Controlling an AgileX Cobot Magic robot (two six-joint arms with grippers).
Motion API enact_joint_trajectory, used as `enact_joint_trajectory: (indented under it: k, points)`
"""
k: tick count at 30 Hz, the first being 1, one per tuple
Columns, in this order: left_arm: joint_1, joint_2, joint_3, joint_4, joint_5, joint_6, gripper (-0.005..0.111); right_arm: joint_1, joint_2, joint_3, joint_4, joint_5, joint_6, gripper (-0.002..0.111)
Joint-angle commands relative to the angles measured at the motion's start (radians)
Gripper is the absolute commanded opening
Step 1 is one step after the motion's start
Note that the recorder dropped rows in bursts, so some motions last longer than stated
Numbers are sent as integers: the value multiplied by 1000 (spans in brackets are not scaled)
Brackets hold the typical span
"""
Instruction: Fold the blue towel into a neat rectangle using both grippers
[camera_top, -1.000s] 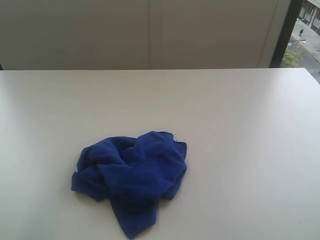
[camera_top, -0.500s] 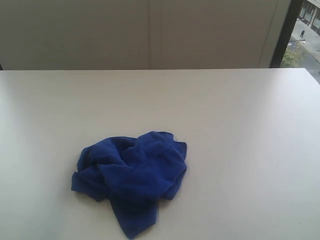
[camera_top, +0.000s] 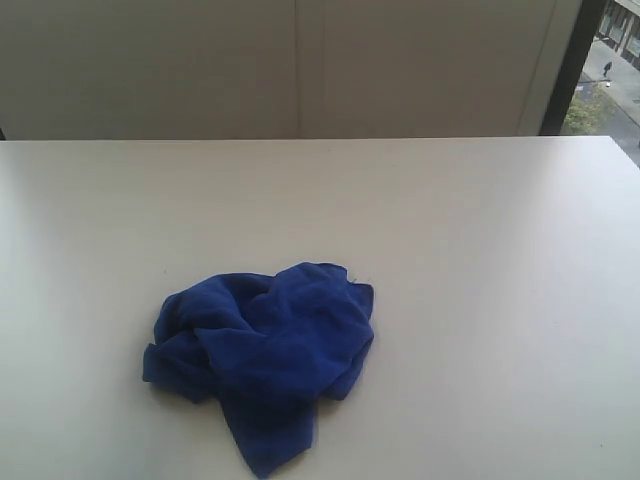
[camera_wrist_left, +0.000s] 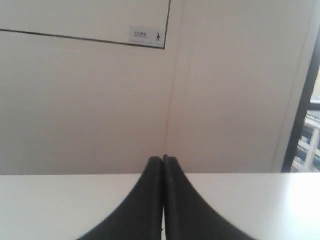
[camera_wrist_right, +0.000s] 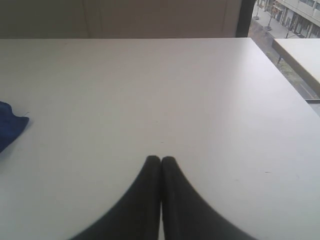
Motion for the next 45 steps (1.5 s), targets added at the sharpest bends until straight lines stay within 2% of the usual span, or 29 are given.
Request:
enact_joint_trajectory:
  k: [1, 10, 13, 18, 22, 25, 27, 30, 31, 32, 34, 38, 42, 45]
  points:
    - [-4, 156, -60, 243, -74, -162, 0, -3, -7, 5, -10, -29, -16, 0]
    - [-4, 459, -187, 648, -205, -471, 0, -3, -7, 5, -22, -217, -116, 0]
    - [-12, 544, -219, 732, -251, -534, 0, -3, -7, 5, -14, -279, -116, 0]
    - [-89, 647, -257, 832, -247, -539, 0, -3, -7, 5, -11, -310, -108, 0]
    - [-183, 733, -277, 893, -147, -539, 0, -3, -7, 5, -9, -364, -106, 0]
    - [-269, 796, -280, 898, -84, -533, 0, -3, -7, 5, -9, -413, -106, 0]
    - [-321, 834, -283, 898, -64, -505, 6, -3, -7, 5, -9, -422, -98, 0]
    - [-393, 889, -291, 920, -29, -467, 26, -3, -7, 5, -9, -435, -44, 0]
    - [-416, 906, -291, 920, -16, -452, 34, -3, -7, 5, -9, -441, -19, 0]
    - [-454, 936, -291, 920, 5, -414, 50, -3, -7, 5, -9, -448, 25, 0]
    - [-499, 976, -291, 910, 27, -334, 62, -3, -7, 5, -9, -449, 56, 0]
    - [-538, 1059, -291, 797, 78, -294, 63, -3, -7, 5, -9, -449, 56, 0]
    - [-538, 1108, -291, 763, -32, -294, 63, -3, -7, 5, -9, -449, 56, 0]
    - [-538, 1135, -291, 632, -49, -189, 63, -3, -7, 5, -9, -449, 56, 0]
